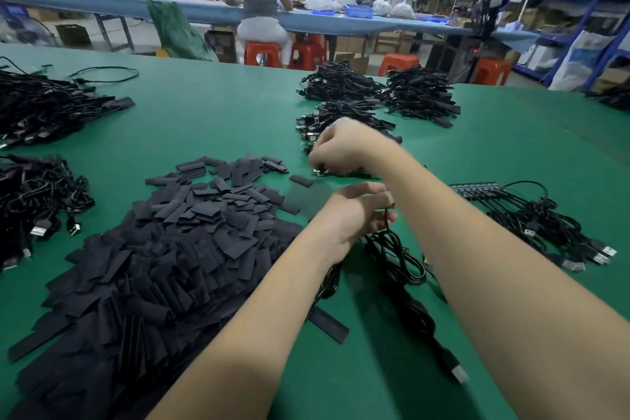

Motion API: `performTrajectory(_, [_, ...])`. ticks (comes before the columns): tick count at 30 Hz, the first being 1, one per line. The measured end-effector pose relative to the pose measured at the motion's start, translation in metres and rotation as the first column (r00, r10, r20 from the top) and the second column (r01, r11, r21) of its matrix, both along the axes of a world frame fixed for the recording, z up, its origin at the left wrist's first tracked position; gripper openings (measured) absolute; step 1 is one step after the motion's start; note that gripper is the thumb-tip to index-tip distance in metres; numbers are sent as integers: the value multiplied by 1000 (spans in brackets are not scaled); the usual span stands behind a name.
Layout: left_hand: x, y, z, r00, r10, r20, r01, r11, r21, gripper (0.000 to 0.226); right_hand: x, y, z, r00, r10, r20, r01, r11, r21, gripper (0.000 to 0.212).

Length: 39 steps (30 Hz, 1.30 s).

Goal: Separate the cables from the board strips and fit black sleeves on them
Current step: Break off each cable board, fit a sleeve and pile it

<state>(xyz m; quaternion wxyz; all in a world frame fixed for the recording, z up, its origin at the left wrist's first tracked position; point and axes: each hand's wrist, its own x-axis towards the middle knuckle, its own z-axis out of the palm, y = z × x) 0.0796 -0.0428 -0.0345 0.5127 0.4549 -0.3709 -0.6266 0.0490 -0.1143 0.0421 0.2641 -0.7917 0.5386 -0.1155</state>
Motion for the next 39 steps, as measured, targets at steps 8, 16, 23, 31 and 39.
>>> performTrajectory(8, [15, -1, 9, 998, -54, -44, 52, 998, -39, 10, -116, 23, -6, 407, -278, 870, 46, 958, 284, 24])
performTrajectory(16, [27, 0, 13, 986, -165, 29, 166, 985, -45, 11, -119, 50, -60, 88, -358, 930, -16, 933, 360, 28])
performTrajectory(23, [30, -2, 11, 978, -208, 11, 208, 976, -68, 12, -108, 50, -71, -82, -366, 927, -12, 931, 366, 14])
performTrajectory(31, [31, -1, 11, 975, -220, 34, 223, 971, -84, 21, -103, 53, -71, -34, -338, 941, -29, 941, 337, 7])
performTrajectory(39, [41, 3, 14, 928, -350, 128, 362, 929, -83, 24, -117, 55, -68, 193, -306, 932, -203, 917, 344, 13])
